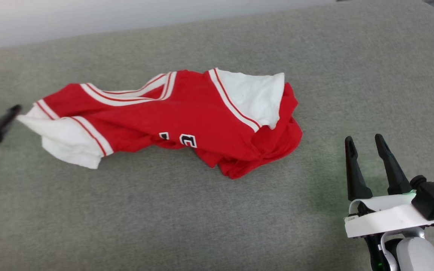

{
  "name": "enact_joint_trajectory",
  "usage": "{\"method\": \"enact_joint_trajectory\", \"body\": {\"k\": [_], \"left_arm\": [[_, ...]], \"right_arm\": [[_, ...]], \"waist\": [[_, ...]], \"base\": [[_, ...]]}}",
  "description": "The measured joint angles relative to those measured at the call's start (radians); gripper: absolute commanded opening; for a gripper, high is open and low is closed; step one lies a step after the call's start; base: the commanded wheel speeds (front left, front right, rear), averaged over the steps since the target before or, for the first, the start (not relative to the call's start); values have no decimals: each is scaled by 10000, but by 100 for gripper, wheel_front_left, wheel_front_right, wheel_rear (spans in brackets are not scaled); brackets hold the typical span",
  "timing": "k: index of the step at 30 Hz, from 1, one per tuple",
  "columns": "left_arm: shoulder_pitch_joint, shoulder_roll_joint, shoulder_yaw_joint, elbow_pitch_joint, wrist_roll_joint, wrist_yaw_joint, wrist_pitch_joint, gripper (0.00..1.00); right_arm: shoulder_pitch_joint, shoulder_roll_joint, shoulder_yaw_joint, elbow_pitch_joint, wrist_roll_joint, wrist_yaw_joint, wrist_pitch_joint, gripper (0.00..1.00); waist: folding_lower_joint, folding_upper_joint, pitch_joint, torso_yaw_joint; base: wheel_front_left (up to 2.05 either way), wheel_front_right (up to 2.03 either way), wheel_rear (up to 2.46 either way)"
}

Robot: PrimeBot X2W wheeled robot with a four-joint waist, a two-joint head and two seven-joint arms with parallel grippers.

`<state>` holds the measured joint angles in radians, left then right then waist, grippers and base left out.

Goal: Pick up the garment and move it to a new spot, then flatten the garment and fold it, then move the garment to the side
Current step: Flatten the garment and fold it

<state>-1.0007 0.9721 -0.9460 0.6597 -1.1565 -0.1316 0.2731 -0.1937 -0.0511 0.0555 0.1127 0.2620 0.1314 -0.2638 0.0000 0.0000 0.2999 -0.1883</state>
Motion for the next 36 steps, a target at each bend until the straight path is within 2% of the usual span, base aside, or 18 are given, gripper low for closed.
{"method": "enact_joint_trajectory", "body": {"k": [6,9,13,16,18,22,27,32,36], "left_arm": [[1050,-470,155,-531,-228,19,-1948,100],[1713,-826,309,-876,-303,297,-3122,100],[2846,-1016,548,-1300,-328,757,-4819,100],[3655,-1363,1298,-1747,-439,1149,-5321,100],[4186,-1553,2286,-2240,128,1381,-5346,100],[5719,-2357,4690,-3359,1597,1526,-5371,100],[7310,-3110,6548,-4635,3624,1093,-5373,100],[7876,-3898,7731,-5292,4516,441,-5373,100],[7911,-4286,8169,-5173,4855,136,-5375,100]], "right_arm": [[-75,0,-96,305,-357,0,0,100],[-151,2,-113,449,-512,0,0,100],[-262,0,-54,658,-811,0,0,100],[-536,-4,90,848,-1289,0,163,100],[-916,0,161,863,-1592,0,554,100],[-1819,-213,360,901,-1894,0,1854,100],[-3684,-1116,752,1174,-1246,0,4347,100],[-5634,-2132,1204,1760,-328,2,6993,100],[-6840,-2872,2015,2188,606,2,8631,100]], "waist": [[-1,0,-307,465],[0,0,-446,706],[0,0,-584,1017],[0,0,-608,1251],[0,0,-578,1405],[-1,0,-446,1701],[0,0,-85,2032],[0,0,442,2416],[0,0,944,2780]], "base": [[0,0,0],[0,0,0],[0,0,0],[0,0,0],[0,0,0],[0,0,0],[0,0,0],[0,0,0],[0,0,0]]}}
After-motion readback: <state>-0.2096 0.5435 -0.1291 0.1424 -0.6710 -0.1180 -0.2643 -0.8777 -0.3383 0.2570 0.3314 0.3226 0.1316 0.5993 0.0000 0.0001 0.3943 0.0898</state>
